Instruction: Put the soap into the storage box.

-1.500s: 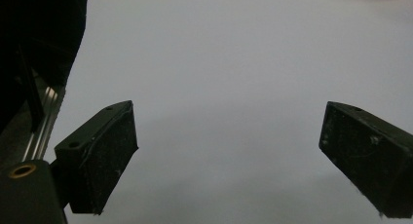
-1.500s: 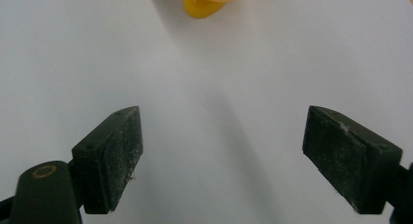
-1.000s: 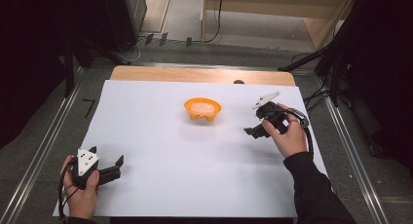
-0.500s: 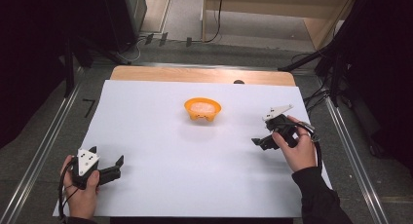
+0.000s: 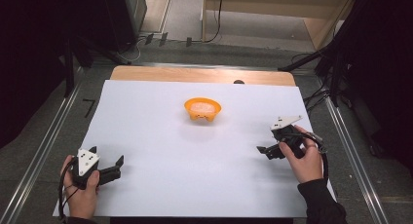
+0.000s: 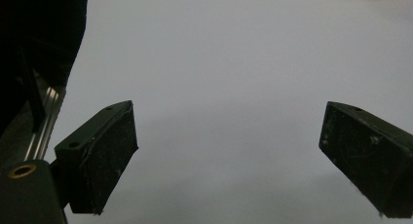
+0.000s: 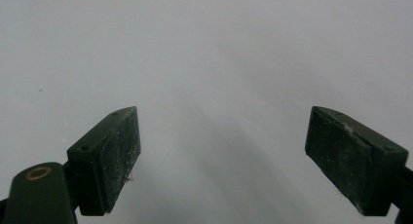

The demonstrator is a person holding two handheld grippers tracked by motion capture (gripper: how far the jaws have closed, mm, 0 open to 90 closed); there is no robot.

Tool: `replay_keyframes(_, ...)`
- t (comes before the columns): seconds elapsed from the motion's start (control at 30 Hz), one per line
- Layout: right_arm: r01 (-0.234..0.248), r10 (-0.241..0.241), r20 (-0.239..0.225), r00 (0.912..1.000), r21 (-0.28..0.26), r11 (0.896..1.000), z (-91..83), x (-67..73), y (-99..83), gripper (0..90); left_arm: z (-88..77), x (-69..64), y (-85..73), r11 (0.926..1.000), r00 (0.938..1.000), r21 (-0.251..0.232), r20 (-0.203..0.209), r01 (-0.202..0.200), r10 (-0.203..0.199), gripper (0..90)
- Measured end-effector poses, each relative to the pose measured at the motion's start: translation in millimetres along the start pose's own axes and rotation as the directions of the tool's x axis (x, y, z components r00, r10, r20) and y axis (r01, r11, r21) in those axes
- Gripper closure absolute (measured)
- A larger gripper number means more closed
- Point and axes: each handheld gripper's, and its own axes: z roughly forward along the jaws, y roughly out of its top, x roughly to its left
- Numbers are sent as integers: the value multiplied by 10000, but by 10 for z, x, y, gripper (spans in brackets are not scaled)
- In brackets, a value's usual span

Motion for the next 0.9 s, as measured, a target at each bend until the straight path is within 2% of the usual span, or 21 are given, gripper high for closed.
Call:
replay_keyframes(0.23, -173, 173, -28, 9998, -271, 9995, -65, 57, -126, 133, 2, -3, 0, 10000, 10000, -16, -9, -4, 4, 70)
replay_keyframes(0.9, -946, 959, 140, 9953, -708, 9930, -192, 55, -686, 133, 2, -8, 2, 10000, 10000, 40, -65, -68, 68, 70)
